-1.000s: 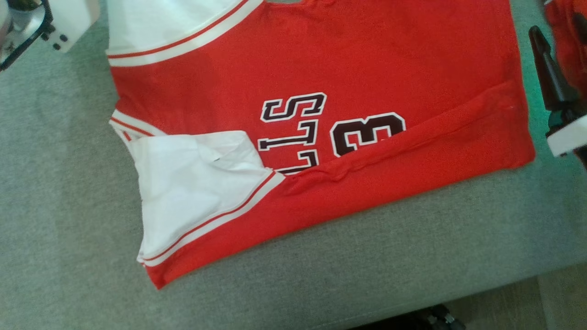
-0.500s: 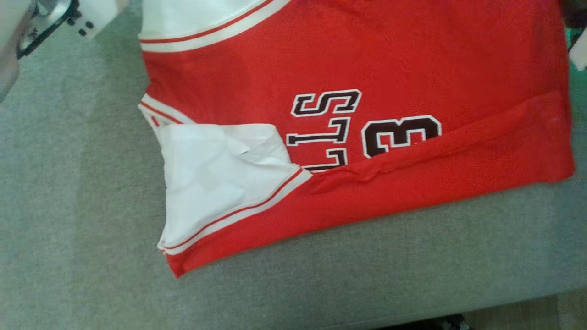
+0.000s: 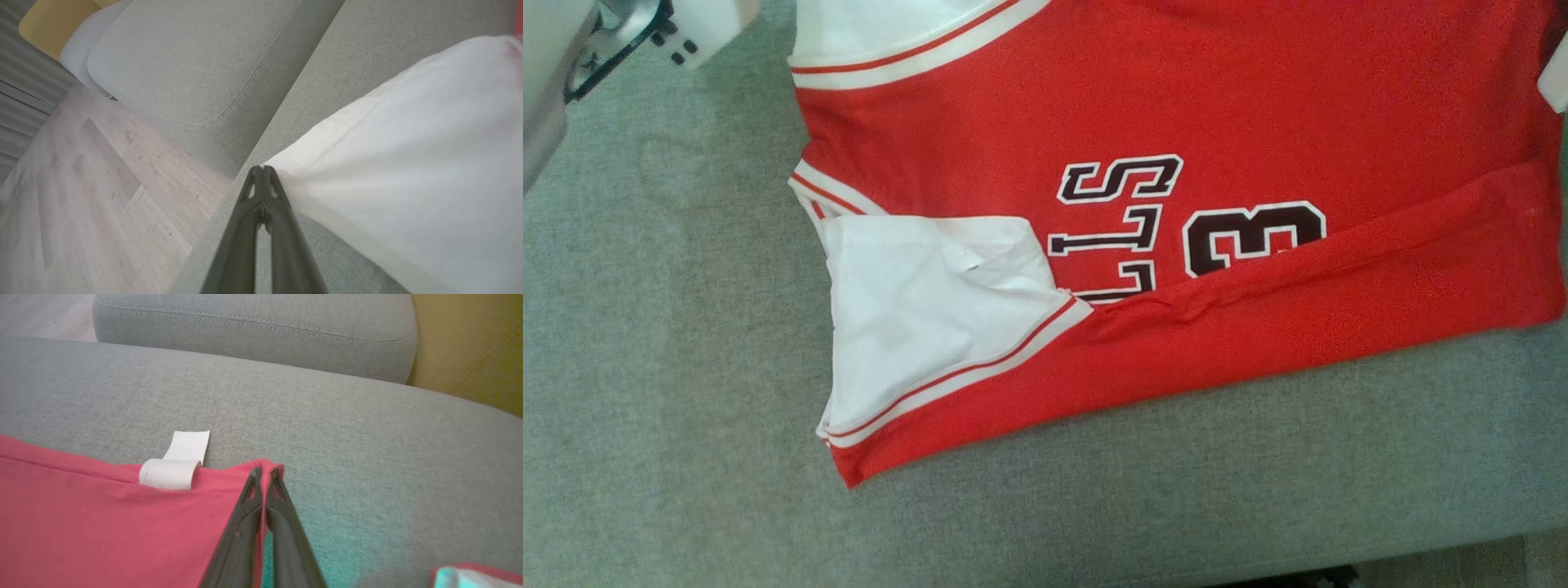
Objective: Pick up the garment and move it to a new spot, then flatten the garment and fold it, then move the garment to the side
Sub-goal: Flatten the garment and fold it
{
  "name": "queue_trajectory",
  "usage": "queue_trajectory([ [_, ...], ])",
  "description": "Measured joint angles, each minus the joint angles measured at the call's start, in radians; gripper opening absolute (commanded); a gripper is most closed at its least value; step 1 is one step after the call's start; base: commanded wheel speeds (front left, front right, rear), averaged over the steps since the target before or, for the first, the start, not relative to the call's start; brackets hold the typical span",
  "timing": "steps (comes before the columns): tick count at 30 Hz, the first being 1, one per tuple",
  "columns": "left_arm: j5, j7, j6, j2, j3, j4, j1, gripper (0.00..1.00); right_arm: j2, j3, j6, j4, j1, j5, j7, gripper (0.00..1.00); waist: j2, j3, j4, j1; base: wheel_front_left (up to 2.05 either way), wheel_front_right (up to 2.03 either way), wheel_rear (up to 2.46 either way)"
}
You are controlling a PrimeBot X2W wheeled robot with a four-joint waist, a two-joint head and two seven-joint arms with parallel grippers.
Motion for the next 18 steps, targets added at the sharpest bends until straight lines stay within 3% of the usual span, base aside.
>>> queue_trajectory([
  [8, 0.035, -0.128, 0.032, -0.014, 0.007, 0.037, -0.020, 0.00, -0.009, 0.013, 0.000, 0.016, -0.017, 0.088, -0.110, 0.00, 0.0000, -0.029, 0.009, 0.0000, 0.00, 0.00, 0.00],
  [12, 0.024, -0.172, 0.040, -0.013, 0.020, 0.034, -0.017, 0.00, -0.054, 0.027, 0.000, -0.006, -0.007, 0.131, -0.131, 0.00, 0.0000, -0.056, 0.020, -0.0001, 0.00, 0.00, 0.00],
  [18, 0.002, -0.219, 0.084, 0.032, 0.024, -0.069, 0.055, 0.00, -0.107, 0.057, 0.000, -0.050, 0.080, 0.177, -0.170, 0.00, 0.0000, -0.107, 0.039, -0.0002, 0.00, 0.00, 0.00],
])
